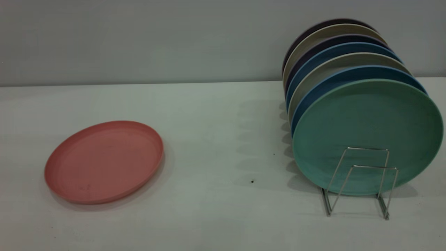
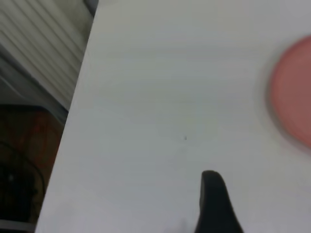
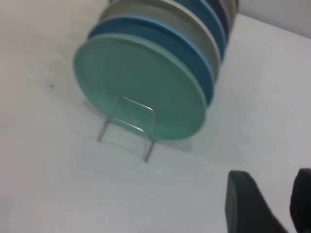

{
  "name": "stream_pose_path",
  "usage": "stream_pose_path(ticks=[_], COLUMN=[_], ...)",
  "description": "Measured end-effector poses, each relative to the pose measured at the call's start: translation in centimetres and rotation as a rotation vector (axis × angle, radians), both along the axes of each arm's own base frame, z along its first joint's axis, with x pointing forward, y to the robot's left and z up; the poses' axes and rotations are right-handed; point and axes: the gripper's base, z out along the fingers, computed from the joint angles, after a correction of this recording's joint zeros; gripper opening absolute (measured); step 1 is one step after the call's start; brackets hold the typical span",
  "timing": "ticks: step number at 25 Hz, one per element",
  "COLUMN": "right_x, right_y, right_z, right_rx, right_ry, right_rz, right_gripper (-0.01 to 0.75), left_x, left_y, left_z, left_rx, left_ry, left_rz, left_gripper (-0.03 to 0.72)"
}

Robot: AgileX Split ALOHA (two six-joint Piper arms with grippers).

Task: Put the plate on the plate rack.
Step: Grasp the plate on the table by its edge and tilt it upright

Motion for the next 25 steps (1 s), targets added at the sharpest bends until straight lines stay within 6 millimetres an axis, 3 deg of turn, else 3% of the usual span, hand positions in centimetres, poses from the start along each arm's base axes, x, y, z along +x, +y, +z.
stream_pose_path(ticks=[7,12,20,25], right_x=[3.8,5.5,6.6,6.7], right_y=[1.8,2.6,3.2,3.2], right_z=[-1.3,-2.4,-2.8,-2.7], right_rx=[0.033,0.043,0.058,0.068], right_ry=[0.117,0.178,0.195,0.184], right_rz=[0.018,0.026,0.032,0.032], right_gripper=[0.243,0.243,0.243,0.243], left_x=[5.4,8.1,9.9,10.4], left_y=[-1.4,-2.2,-2.6,-2.4], left_z=[-2.8,-5.5,-7.4,-7.6], left_rx=[-0.090,-0.158,-0.281,-0.089], left_ry=[0.014,0.063,0.057,0.080], left_rz=[-0.011,-0.022,0.035,-0.127], left_gripper=[0.497,0.497,0.497,0.497])
